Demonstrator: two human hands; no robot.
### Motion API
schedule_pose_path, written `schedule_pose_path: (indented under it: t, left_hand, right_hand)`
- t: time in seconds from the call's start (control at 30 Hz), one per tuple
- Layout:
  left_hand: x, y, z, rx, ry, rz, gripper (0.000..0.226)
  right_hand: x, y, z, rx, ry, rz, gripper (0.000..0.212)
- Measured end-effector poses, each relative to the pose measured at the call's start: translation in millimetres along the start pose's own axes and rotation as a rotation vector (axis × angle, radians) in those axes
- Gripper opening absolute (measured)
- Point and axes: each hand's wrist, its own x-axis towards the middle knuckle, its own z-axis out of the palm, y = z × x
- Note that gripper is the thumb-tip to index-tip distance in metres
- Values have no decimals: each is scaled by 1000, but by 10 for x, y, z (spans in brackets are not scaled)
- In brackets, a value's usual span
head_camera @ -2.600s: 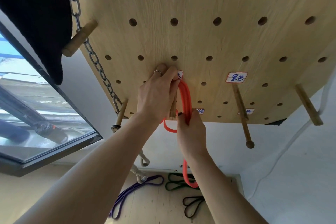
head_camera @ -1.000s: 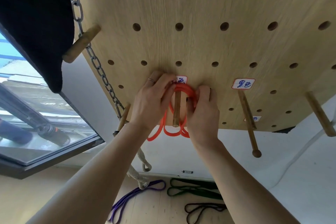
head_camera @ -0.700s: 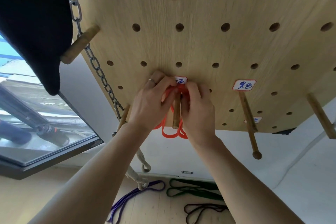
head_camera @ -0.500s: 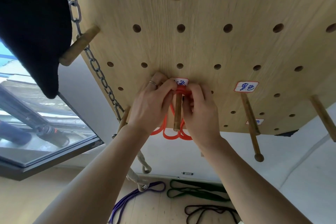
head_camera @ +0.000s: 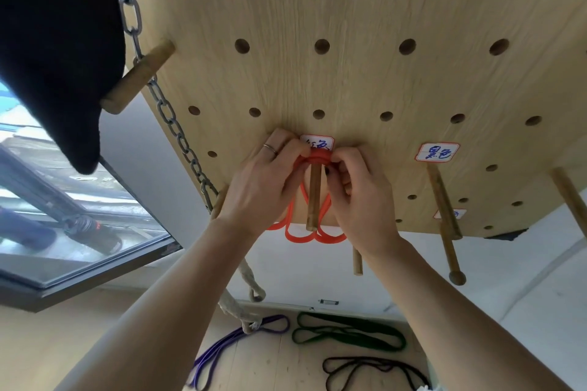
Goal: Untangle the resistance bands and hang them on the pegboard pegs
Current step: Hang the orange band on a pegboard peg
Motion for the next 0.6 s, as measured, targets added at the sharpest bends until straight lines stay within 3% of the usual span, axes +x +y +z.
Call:
schedule_pose_path:
  t: [0.23, 0.37, 0.6]
  left_hand:
    - [27, -34, -76, 87, -58, 57, 12]
    - [-72, -13, -72, 151, -85, -10, 20]
    - [-235, 88, 60, 214, -98, -230, 18]
  right_hand:
    - [77, 12, -97, -10, -34, -7, 14]
    - [-22, -35, -97, -52, -45, 127, 18]
    - [-268, -101, -22, -144, -112, 403, 44]
